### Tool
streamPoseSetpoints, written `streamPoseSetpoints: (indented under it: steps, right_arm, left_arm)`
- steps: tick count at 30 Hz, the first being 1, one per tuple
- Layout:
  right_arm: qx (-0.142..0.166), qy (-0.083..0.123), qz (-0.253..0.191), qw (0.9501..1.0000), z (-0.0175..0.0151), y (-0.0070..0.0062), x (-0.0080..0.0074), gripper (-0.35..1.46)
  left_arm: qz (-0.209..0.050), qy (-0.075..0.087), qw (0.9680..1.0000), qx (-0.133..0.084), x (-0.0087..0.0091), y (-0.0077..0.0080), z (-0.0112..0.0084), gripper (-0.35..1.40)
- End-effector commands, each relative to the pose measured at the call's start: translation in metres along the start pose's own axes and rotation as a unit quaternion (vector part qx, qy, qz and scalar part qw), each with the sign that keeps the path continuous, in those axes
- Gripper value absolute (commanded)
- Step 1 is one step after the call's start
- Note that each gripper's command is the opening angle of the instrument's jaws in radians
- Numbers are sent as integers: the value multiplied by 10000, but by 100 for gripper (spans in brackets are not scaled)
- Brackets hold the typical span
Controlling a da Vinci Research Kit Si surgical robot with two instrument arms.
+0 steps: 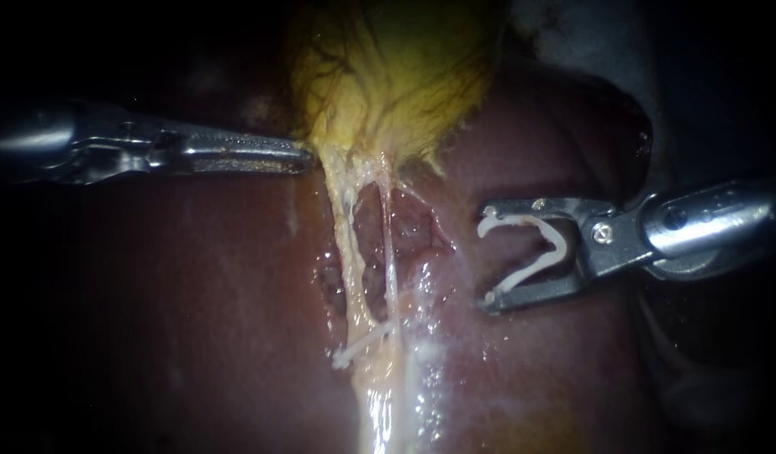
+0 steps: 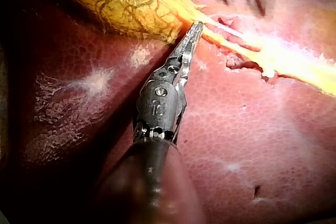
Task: Clipping second clip left tube
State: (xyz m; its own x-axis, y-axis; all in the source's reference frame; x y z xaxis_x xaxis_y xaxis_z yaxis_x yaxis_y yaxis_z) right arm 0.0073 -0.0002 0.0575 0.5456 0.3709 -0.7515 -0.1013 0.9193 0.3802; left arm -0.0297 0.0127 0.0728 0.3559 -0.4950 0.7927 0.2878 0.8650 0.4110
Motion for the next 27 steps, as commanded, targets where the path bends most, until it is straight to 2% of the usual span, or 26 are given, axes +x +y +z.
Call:
streamPoseSetpoints:
  steps: [1,4,7,9,14,18,21,23,25,27]
  right_arm:
    - [0,2,5,10000,0,0,0,60]
    - [0,2,5,10000,0,0,0,60]
    - [1,4,-25,10000,0,0,0,60]
    - [0,4,-25,10000,0,0,-1,60]
    - [-2,3,-24,10000,1,0,0,60]
    - [60,9,-14,10000,4,1,1,60]
    - [324,35,4,9995,12,2,4,60]
    - [664,67,34,9978,21,2,6,59]
    - [852,68,130,9963,29,1,6,58]
    - [985,174,328,9944,40,0,4,58]
  left_arm:
    - [-2,1,10000,1,-1,0,-1,-35]
    - [-13,2,10000,12,-5,-1,-5,-35]
    - [-47,4,10000,47,-18,-2,-17,-35]
    - [-108,35,9999,2,-30,-1,-32,-35]
    - [-88,-99,9998,-133,-59,2,-70,-35]
    - [-71,-140,9997,-181,-71,2,-83,-35]
    - [-42,-139,9997,-183,-71,2,-84,-35]
    - [-39,-140,9997,-184,-70,2,-83,-35]
    - [-38,-141,9997,-183,-69,3,-82,-35]
    - [-38,-141,9997,-183,-69,3,-82,-35]
